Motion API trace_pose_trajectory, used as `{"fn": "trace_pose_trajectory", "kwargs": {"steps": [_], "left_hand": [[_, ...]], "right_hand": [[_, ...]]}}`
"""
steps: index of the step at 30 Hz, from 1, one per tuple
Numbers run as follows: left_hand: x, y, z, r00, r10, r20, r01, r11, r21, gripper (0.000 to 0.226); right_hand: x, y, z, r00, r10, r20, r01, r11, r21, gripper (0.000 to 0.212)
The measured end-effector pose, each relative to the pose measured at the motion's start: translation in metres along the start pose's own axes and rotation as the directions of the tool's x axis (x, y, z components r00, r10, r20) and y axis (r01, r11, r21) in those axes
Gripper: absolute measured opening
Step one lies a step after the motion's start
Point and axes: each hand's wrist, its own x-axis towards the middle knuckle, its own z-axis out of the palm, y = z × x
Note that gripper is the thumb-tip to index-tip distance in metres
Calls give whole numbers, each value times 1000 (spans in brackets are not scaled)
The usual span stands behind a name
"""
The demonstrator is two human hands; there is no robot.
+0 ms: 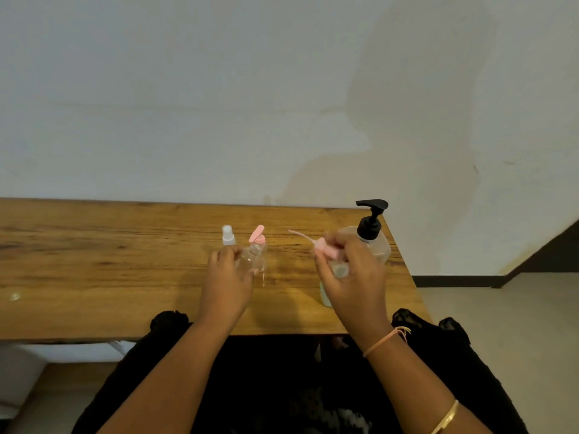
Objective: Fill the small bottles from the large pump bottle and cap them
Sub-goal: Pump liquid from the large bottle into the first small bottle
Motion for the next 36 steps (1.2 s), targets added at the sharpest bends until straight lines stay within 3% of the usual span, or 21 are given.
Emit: {"fn": "trace_pose_trajectory", "kwargs": {"steps": [3,7,10,15,26,33,36], "left_hand": [[0,0,-3,1000,0,-15,0,1000,-10,46],[-4,-1,-1,1000,20,-3,-20,1000,-24,46],[-8,-5,0,998,56,8,-56,998,7,43],[-5,-12,5,995,79,60,-80,997,10,41],[-8,-5,16,978,148,144,-149,989,-8,46],[-8,0,22,980,130,148,-130,991,-9,44],[-9,0,25,981,104,162,-105,994,-4,42]], "right_hand": [[-14,8,9,948,137,286,-88,980,-177,13],[-35,23,33,749,303,588,-70,920,-385,18],[-45,27,49,663,364,654,-38,889,-456,22],[-49,39,67,613,440,656,-36,845,-533,25],[-40,41,68,595,457,661,42,803,-594,28],[-26,27,54,708,356,610,30,848,-529,23],[-18,21,42,744,345,573,-47,882,-470,19]]}}
